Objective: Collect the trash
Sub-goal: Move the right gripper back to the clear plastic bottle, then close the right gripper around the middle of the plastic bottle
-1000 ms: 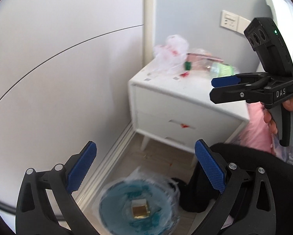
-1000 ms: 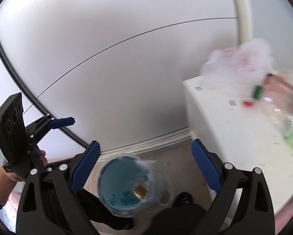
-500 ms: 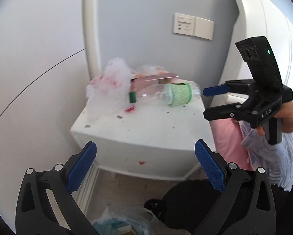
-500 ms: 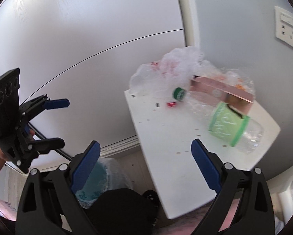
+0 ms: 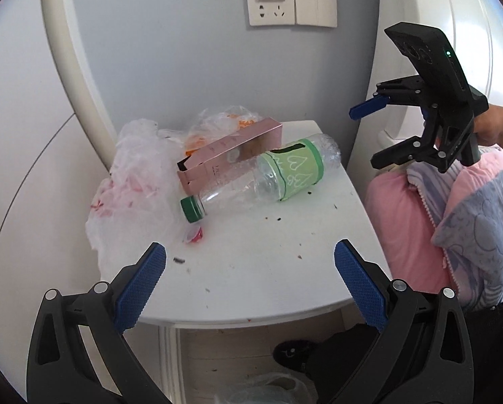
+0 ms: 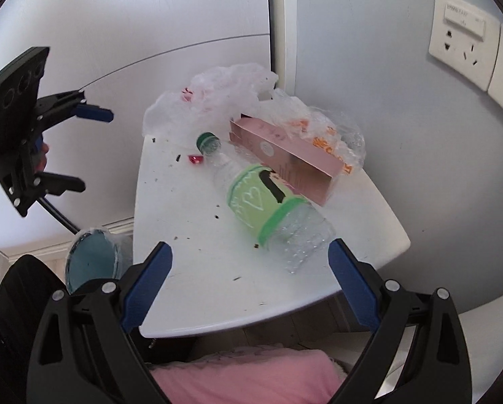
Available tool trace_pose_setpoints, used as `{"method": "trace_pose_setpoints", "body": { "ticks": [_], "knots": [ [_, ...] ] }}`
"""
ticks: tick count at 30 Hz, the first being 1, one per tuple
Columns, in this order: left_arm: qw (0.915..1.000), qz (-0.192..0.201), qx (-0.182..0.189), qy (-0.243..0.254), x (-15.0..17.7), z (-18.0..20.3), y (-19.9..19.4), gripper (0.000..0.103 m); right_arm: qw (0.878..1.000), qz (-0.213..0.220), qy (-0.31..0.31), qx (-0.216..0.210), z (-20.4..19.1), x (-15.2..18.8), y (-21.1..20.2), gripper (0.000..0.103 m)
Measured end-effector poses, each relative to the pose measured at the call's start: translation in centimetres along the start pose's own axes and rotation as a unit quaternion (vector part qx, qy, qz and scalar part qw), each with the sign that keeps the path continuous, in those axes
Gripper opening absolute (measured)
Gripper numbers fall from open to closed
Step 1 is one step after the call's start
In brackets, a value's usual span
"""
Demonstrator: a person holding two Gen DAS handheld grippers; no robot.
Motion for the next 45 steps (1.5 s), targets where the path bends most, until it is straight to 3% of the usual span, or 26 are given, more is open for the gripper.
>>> {"method": "trace_pose_setpoints", "body": {
  "ticks": [6,16,32,39,45],
  "knots": [
    [0.9983,-0.031,0.034,0.037,-2.0,-1.4,3.6,0.097,0.999,-0.018,-0.018,-0.021,0.4,-0.2,2.2,0.091],
    [0.9873,-0.071,0.097,0.104,-5.1,-2.6,8.0,0.097,0.998,-0.048,-0.032,-0.037,1.1,-1.4,5.6,0.091],
    [0.9587,-0.146,0.155,0.189,-5.8,-3.7,13.4,0.097,0.989,-0.087,-0.117,-0.03,0.8,-2.0,7.8,0.091],
    [0.9489,-0.169,0.174,0.202,-5.6,-4.1,15.3,0.097,0.985,-0.105,-0.134,-0.036,0.6,-1.4,9.1,0.091],
    [0.9469,-0.173,0.188,0.195,-5.1,-4.3,16.3,0.092,0.984,-0.112,-0.13,-0.052,0.8,-1.1,9.7,0.074]
  ]
}}
Point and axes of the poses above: each gripper's, at about its wrist camera, not at the fingertips, and y roughly the way its jaws point, z to its right, x to its underside, the point moved 2 cm from there along y, roughly the way its jaws point, and after that the axes turned 12 degrees about x, right-handed, at the moved point
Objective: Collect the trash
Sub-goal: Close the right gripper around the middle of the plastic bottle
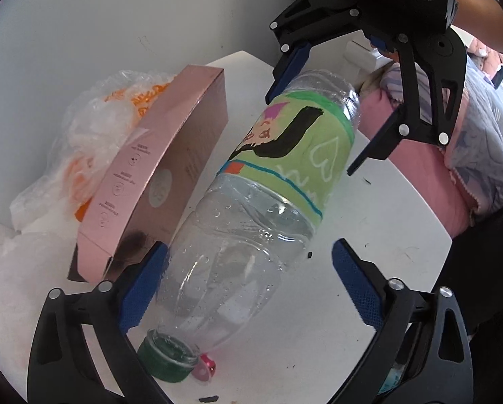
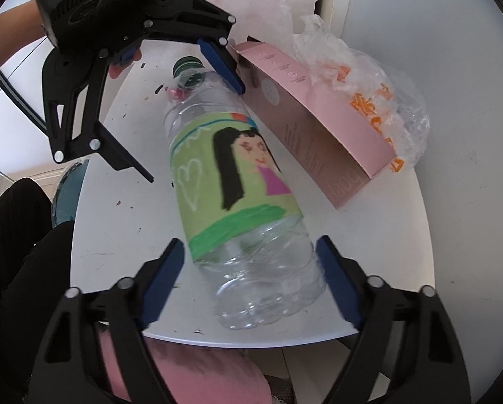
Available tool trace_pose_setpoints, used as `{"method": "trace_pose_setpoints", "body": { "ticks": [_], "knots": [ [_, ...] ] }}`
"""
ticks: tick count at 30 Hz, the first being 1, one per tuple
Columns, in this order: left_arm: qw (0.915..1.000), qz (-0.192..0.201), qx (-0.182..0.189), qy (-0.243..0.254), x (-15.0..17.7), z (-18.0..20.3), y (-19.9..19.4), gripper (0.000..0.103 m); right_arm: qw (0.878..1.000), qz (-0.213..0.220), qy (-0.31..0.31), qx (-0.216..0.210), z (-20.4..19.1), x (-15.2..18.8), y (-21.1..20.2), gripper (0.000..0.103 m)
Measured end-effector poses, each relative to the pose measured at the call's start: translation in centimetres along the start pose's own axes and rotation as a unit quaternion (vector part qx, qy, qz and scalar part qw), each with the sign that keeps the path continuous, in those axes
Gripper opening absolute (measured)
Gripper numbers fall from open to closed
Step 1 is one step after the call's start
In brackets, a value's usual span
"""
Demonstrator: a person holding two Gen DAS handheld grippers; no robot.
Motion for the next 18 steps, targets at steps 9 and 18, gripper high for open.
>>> {"method": "trace_pose_setpoints", "body": {
  "ticks": [9,18],
  "knots": [
    [0.9999,-0.007,0.014,0.0,-0.2,0.1,0.1,0.079,1.0,-0.001,-0.013,-0.01,-0.9,0.5,-0.6,0.071],
    [0.9996,-0.015,0.017,0.019,-0.8,2.4,-0.1,0.076,1.0,0.007,-0.025,0.0,-2.3,0.6,-2.0,0.071]
  ]
}}
Point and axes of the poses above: each gripper's, at about its wrist camera, not at the fingertips, and y roughly the way its jaws point, z to its right, x to its underside, the point moved 2 cm from there along y, roughly the way its jaws point, and after that the axes turned 12 degrees about x, right-handed, at the moved point
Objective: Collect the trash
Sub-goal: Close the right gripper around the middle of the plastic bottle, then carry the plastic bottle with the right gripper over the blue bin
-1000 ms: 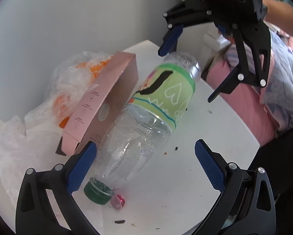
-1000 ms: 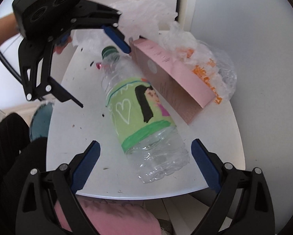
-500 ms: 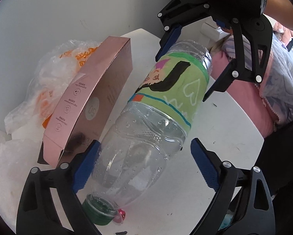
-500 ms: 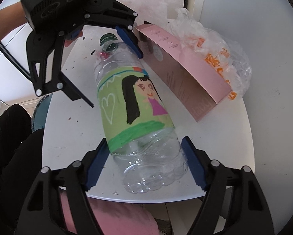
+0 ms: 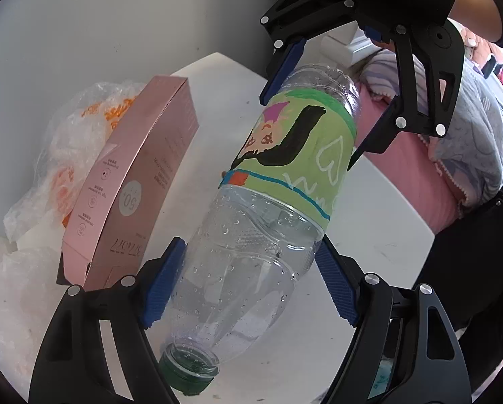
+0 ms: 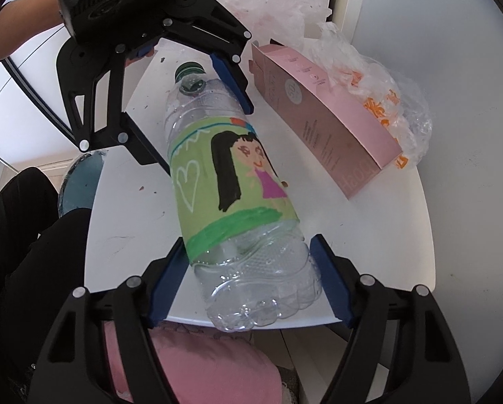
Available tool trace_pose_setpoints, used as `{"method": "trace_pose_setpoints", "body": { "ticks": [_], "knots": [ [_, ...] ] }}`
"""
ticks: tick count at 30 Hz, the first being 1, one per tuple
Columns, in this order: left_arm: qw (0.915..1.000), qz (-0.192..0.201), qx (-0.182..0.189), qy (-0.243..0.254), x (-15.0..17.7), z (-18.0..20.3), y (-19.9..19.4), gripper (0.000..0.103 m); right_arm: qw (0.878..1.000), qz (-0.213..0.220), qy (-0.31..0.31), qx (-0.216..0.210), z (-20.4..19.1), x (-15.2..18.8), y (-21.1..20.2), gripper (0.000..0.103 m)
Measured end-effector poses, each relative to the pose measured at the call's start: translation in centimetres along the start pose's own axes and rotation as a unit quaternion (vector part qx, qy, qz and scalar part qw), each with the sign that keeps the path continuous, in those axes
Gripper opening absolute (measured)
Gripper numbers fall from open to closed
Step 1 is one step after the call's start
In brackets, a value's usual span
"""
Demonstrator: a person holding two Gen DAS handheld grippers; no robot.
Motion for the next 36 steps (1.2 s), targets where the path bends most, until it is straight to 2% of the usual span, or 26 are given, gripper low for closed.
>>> {"method": "trace_pose_setpoints", "body": {
  "ticks": [8,18,27,36],
  "knots": [
    [0.9996,0.016,-0.022,0.002,0.0,2.4,-3.1,0.075,0.999,0.02,-0.023,0.008,-0.4,-0.7,-3.3,0.071],
    [0.9965,0.039,-0.068,-0.029,2.7,6.9,-8.0,0.075,0.994,0.058,-0.086,0.019,-4.8,-3.6,-7.3,0.071],
    [0.9872,0.053,-0.125,-0.083,8.9,12.0,-12.5,0.075,0.983,0.09,-0.16,0.009,-11.9,-7.4,-9.2,0.071],
    [0.9703,0.07,-0.172,-0.155,17.3,17.4,-15.9,0.075,0.964,0.113,-0.239,-0.017,-20.2,-11.3,-9.6,0.071]
  ]
}}
Point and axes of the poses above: each gripper's, at about its wrist camera, not at the fingertips, and y roughly the way its jaws point, z to its right, x to its underside, the point moved 2 cm from there along y, roughly the way its jaws point, and after that the axes turned 12 degrees about x, right-handed, at the moved point
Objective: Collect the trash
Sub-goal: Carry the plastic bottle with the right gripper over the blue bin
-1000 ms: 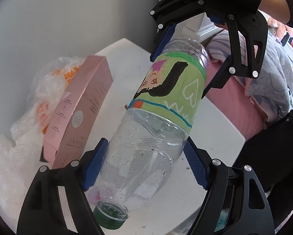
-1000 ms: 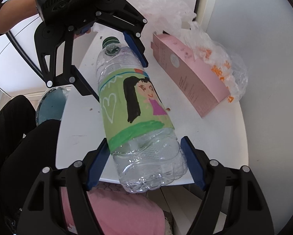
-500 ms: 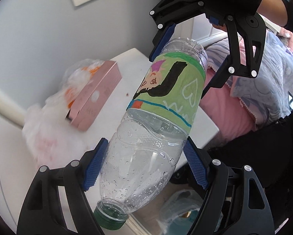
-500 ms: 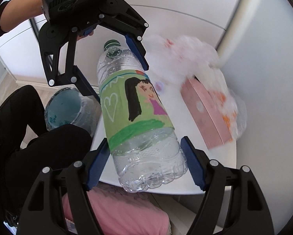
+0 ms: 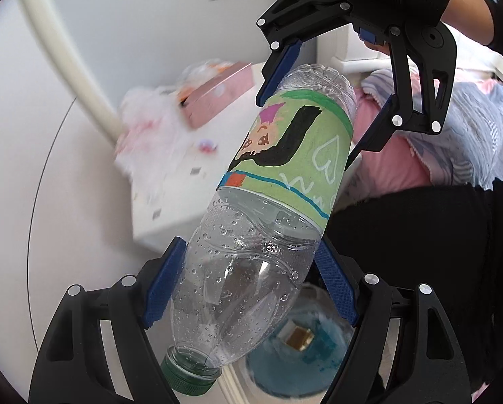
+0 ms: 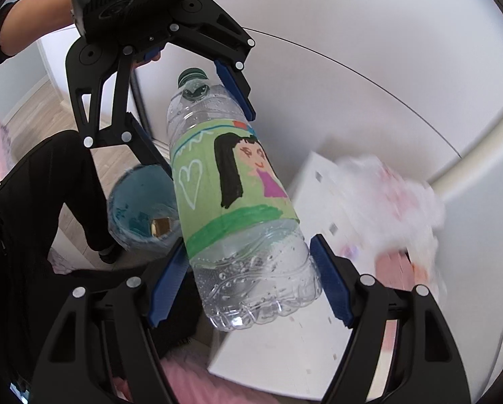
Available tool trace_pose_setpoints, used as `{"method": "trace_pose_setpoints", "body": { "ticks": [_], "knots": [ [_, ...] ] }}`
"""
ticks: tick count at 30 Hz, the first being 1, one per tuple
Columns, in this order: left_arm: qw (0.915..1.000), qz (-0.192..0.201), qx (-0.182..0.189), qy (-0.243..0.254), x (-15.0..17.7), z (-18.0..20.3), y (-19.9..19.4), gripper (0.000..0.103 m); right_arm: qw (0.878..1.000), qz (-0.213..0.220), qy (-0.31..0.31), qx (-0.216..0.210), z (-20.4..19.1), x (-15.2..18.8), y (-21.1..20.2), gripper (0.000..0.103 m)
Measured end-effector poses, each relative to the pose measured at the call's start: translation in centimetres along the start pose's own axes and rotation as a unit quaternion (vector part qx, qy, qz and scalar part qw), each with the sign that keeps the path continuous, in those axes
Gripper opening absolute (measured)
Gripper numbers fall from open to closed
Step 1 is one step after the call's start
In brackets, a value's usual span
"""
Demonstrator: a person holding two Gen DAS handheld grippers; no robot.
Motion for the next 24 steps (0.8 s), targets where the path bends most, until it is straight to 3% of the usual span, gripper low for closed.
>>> {"method": "trace_pose_setpoints", "body": {
  "ticks": [13,24],
  "knots": [
    [0.9912,-0.008,-0.044,-0.124,13.2,2.7,-3.0,0.075,0.992,0.02,-0.098,-0.078,-8.9,-7.3,5.2,0.071],
    [0.977,-0.02,-0.027,-0.211,22.2,3.7,-0.6,0.075,0.979,0.006,-0.14,-0.148,-14.8,-8.4,11.2,0.071]
  ]
}}
Point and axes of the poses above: each gripper's, at about its wrist camera, not at the fingertips, and y roughly the way its jaws point, z to its right, x to its underside, the point moved 2 cm from there along y, roughly the way its jaws point, and after that the axes turned 12 degrees about x, right-handed, at the moved point
